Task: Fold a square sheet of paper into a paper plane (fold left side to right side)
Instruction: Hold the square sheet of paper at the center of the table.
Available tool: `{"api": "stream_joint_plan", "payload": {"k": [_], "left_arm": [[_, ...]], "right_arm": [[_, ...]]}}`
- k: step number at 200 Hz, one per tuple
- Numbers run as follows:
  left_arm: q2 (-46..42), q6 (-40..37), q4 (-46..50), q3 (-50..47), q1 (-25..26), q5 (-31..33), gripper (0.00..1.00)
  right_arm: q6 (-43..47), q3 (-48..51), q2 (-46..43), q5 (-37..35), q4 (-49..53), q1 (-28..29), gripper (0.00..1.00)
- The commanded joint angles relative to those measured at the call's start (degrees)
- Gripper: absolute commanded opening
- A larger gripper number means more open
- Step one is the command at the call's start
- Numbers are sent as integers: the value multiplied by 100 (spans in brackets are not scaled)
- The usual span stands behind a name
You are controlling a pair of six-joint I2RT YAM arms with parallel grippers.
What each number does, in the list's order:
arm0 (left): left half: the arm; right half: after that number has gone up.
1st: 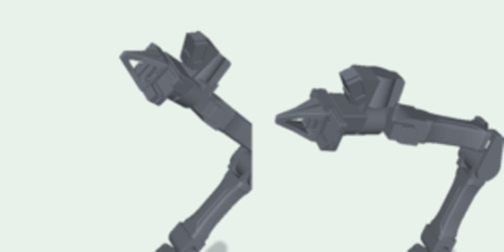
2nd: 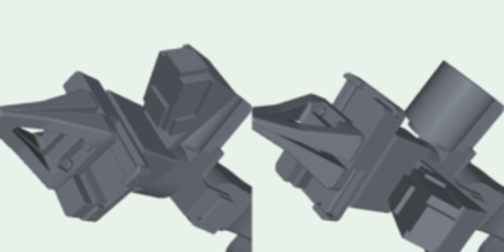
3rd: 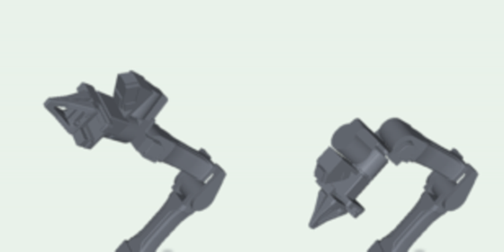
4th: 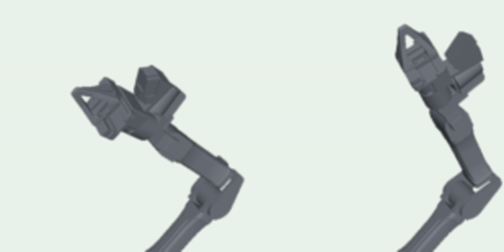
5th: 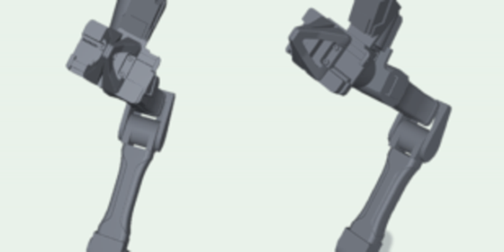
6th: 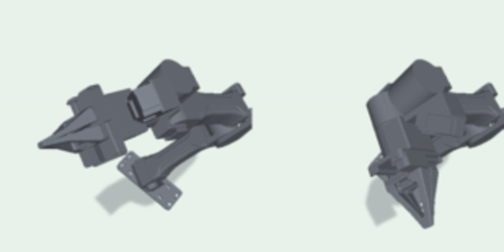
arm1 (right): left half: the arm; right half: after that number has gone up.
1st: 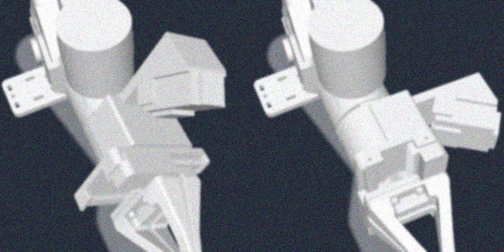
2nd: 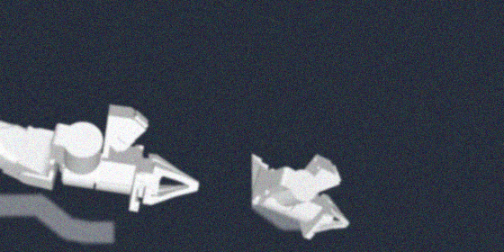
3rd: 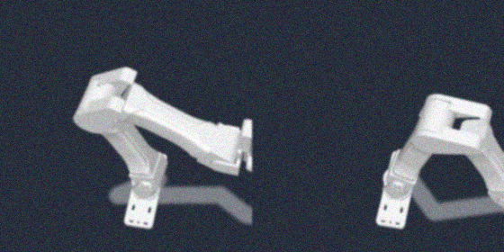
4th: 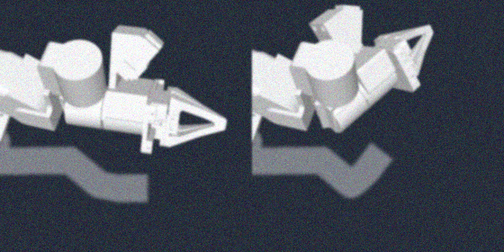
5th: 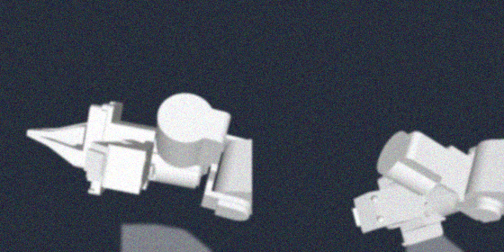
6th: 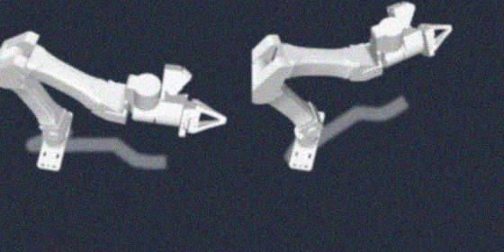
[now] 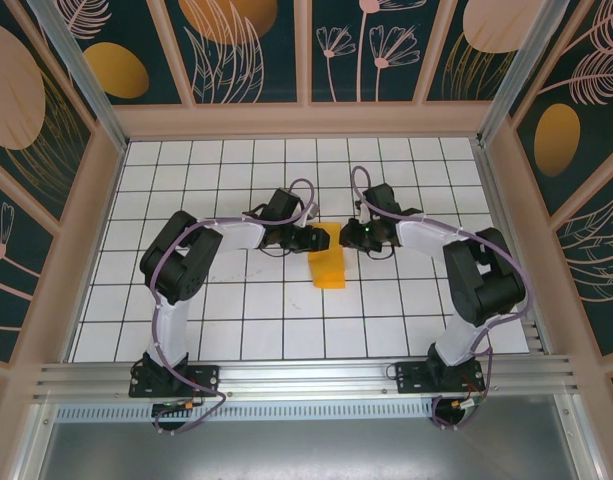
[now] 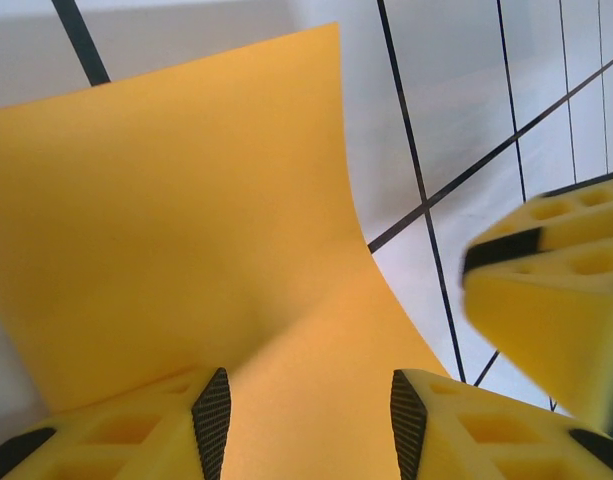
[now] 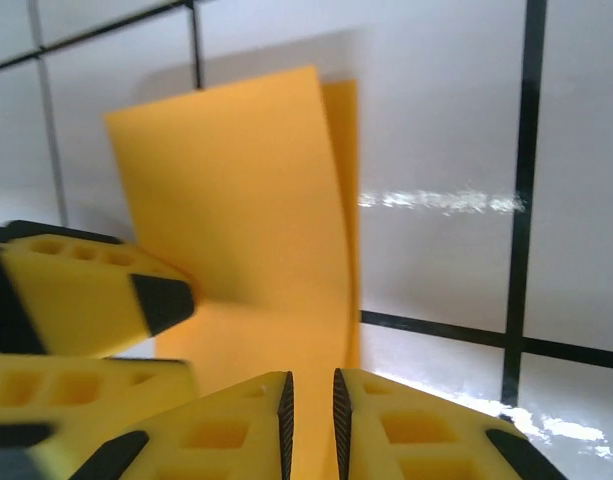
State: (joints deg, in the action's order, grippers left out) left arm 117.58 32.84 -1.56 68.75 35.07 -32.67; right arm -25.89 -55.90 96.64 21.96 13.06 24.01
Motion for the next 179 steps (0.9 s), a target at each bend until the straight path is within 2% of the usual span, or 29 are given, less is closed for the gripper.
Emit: {"api": "stream_joint_plan", "payload": {"k": [1,38,69,135,179], "left_arm": [[177,36,305,-213,79,235,49],[190,38,332,-193,79,258,49],[169,26,336,-212,87,287,49],[151,83,297,-194,82,245,49],[107,44,370,-56,70,245,50]], "right_arm": [[-167,97,-220,383,-72,75,21],[-407,277,-36,758,-471,238,20],[-382,377,187,725,-395,326,20],[-276,545,625,315,-115,329,20],[-116,437,809,-374,407,325,19]]}}
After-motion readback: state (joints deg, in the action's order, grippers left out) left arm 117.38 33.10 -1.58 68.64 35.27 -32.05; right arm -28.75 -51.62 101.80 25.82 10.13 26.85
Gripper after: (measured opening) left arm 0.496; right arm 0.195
